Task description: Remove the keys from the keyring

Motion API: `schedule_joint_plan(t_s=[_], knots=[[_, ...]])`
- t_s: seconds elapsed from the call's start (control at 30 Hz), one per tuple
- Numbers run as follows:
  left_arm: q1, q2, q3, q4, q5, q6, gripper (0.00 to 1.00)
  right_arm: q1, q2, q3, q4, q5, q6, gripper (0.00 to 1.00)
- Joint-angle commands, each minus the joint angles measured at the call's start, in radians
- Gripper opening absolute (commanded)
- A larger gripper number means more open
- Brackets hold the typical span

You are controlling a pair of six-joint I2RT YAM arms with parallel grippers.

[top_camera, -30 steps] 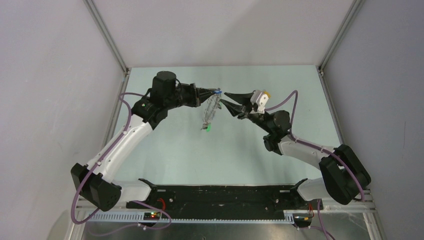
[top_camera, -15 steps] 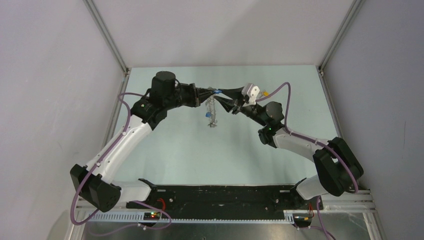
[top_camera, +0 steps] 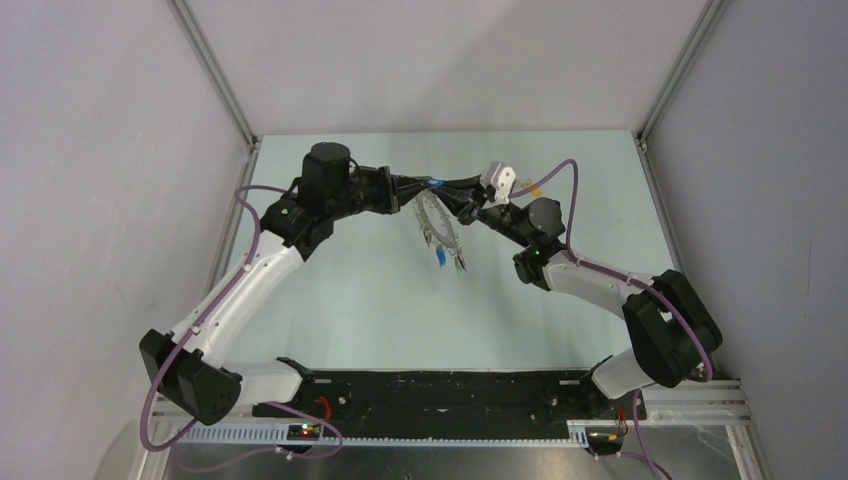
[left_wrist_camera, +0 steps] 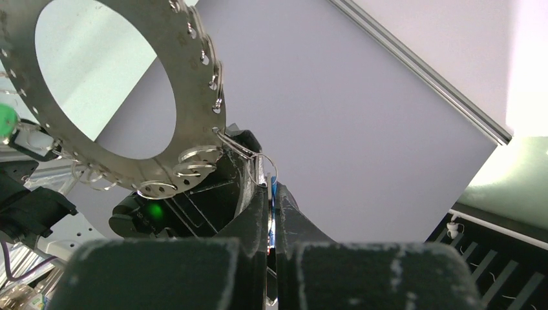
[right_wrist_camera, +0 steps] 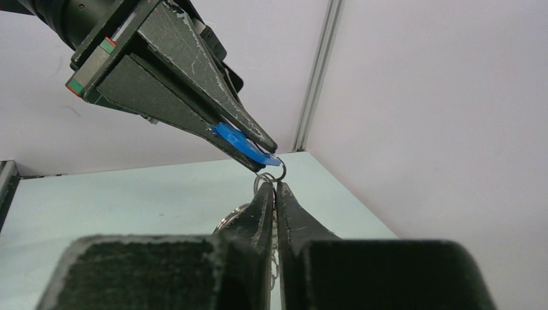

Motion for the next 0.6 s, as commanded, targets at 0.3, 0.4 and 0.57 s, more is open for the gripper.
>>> schedule_joint_plan(t_s=[0.3, 0.4, 0.57], knots=[[0.024, -0.057, 0.04, 0.054, -0.005, -0.009, 0.0, -0.014, -0.081, -0.035, -0.01, 0.033, 0.044, 0.0], [0.028, -0.061, 0.037, 0.053, -0.004, -0.009, 0.0, -0.017, -0.098, -0.049, -0.007, 0.046, 0.066, 0.0], [0.036, -0.068, 0.031, 0.055, -0.004, -0.009, 0.0, -0.017, -0.122, -0.094, 0.032, 0.078, 0.067, 0.0]])
